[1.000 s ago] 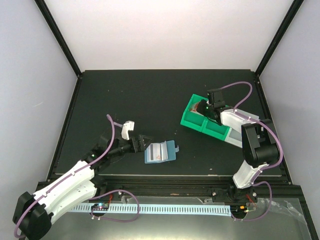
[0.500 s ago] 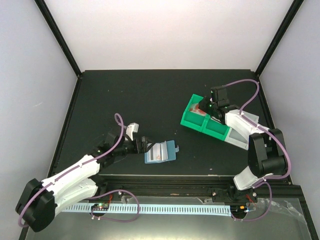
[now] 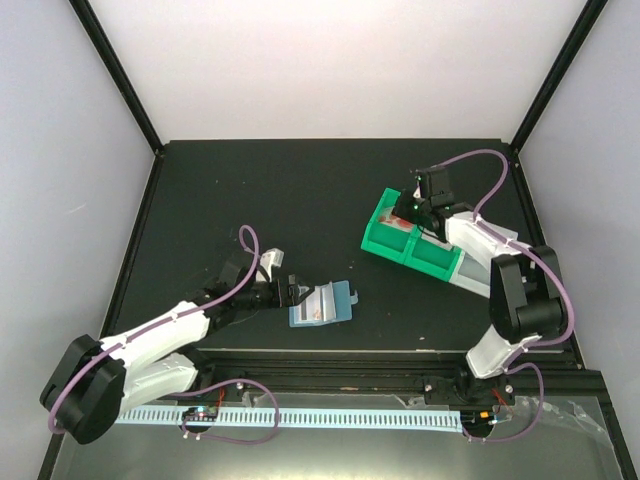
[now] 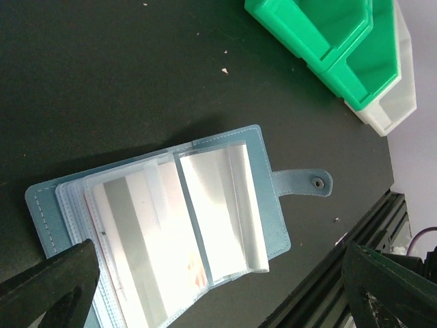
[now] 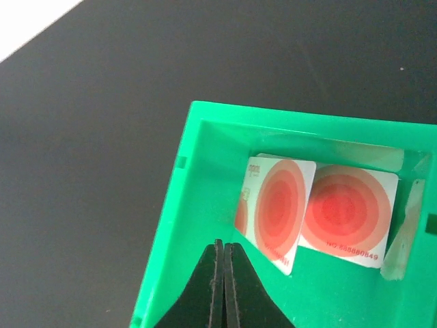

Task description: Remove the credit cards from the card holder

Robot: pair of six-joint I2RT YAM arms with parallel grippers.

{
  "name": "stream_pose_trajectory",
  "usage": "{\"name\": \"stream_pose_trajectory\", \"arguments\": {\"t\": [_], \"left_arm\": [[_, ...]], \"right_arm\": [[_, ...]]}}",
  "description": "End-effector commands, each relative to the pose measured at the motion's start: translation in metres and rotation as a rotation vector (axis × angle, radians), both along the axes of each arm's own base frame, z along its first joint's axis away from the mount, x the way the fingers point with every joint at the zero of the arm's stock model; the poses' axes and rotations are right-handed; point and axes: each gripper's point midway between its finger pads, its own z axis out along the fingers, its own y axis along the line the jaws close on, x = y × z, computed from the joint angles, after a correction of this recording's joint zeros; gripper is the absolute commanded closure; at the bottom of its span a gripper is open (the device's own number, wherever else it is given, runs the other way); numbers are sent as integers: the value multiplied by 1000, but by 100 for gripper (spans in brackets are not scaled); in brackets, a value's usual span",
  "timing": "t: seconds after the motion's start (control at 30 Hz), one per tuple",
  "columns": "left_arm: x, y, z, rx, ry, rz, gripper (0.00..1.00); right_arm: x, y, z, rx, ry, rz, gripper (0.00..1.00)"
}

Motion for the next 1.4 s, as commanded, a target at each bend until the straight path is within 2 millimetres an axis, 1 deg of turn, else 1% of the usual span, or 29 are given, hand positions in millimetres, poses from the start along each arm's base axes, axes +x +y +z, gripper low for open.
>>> {"name": "stream_pose_trajectory", "arguments": {"t": [0.0, 0.03, 0.13, 0.23, 0.33, 0.43, 0.6, 0.77, 0.93, 1.13, 1.27, 1.37], "left_arm": [[7, -7, 20, -21, -31, -21, 1], [6, -6, 21, -22, -32, -19, 1], [6, -5, 21, -20, -33, -15, 1], [4, -3, 20, -6, -26, -19, 1], [4, -1, 19, 2, -27, -16, 1], [3, 1, 18, 4, -32, -4, 1], [1, 4, 16, 2, -26, 8, 1], [-2, 6, 11, 9, -18, 9, 1], [-3, 7, 5, 11, -8, 12, 1], [-6, 5, 1, -2, 3, 1, 1], [-7, 8, -10, 27, 18, 1, 1], [-8, 7, -13, 26, 28, -12, 1]], "right_arm": [[13, -3, -16, -76, 17, 13, 99], [15, -3, -23, -89, 39, 15, 99], [19, -10, -35, -140, 94, -7, 99], [20, -26, -40, -228, 109, -54, 99], [19, -39, -41, -296, 113, -84, 99], [18, -40, -41, -305, 120, -87, 99], [17, -38, -31, -286, 97, -80, 99], [11, -29, -8, -251, 58, -53, 98], [-2, -13, 7, -181, 43, 5, 93], [-30, 13, 21, -72, 20, 102, 83], [-50, 25, 31, -40, 4, 151, 75], [-66, 35, 41, -21, -8, 185, 72]]}}
